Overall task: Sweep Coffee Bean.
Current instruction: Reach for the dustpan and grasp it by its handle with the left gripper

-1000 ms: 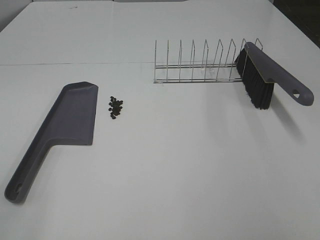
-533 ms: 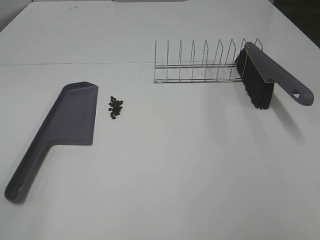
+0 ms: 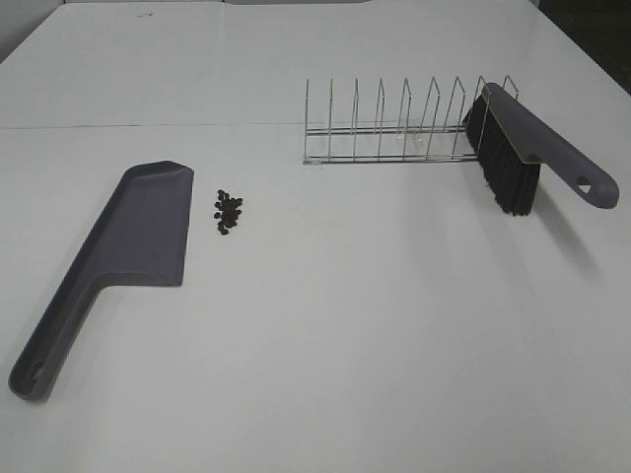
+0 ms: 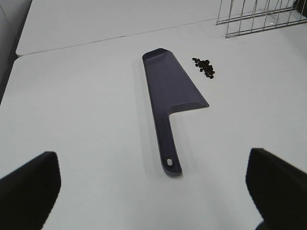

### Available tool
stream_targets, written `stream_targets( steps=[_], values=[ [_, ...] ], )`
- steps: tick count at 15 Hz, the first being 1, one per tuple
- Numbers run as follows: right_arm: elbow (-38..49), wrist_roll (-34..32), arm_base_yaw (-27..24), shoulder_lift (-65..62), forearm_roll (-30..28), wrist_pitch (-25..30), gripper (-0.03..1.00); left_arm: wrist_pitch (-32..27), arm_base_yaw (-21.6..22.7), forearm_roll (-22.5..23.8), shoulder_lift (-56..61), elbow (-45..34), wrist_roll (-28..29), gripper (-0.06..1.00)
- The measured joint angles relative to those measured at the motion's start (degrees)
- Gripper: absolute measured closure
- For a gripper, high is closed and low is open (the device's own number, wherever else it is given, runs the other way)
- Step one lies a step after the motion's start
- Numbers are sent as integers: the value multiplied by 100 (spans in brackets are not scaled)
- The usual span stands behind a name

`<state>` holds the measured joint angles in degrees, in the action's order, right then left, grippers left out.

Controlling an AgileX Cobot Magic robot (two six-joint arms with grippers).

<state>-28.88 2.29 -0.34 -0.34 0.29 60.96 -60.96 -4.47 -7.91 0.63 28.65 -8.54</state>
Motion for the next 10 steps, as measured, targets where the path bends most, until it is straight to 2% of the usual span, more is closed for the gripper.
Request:
stream_targets(
  steps=[10],
  values=[
    [0,0,0,0,0,0,97,0,0,-6,0,0,0,-3]
  ],
)
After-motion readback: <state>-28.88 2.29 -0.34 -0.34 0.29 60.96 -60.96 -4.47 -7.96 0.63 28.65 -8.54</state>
